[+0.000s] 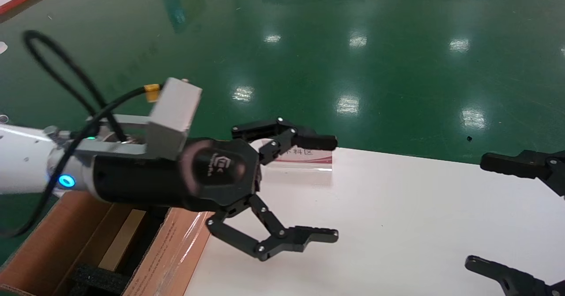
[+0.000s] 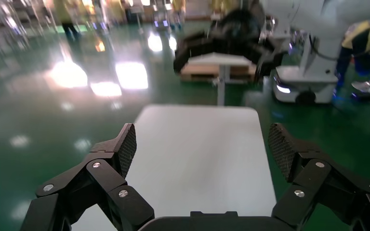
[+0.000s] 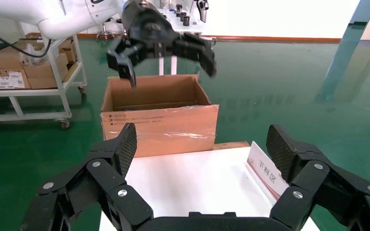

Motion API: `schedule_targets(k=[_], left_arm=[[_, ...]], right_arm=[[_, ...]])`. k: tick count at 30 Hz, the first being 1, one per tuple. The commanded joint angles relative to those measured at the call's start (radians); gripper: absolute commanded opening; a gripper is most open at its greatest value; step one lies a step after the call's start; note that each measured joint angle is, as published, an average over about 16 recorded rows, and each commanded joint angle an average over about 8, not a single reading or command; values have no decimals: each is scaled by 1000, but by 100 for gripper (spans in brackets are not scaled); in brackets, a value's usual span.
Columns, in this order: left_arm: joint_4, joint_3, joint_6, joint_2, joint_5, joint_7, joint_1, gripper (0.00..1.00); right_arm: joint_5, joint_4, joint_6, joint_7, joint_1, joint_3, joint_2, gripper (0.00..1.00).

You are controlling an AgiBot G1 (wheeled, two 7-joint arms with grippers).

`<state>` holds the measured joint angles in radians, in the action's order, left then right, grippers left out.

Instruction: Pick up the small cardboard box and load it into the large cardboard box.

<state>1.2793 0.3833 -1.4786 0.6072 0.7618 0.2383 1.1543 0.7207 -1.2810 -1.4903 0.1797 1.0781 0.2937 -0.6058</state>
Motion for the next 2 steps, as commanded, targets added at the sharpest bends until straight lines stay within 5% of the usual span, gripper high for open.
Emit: schedule_targets(k=[1,2], left_arm=[[4,-89,-15,3,-27,-44,-69,100],[4,-98,-16,4,-30,-48,-75,100]], right_arm=[[1,0,-1,1,0,-1,-1,100],[1,0,-1,1,0,-2,-1,100]])
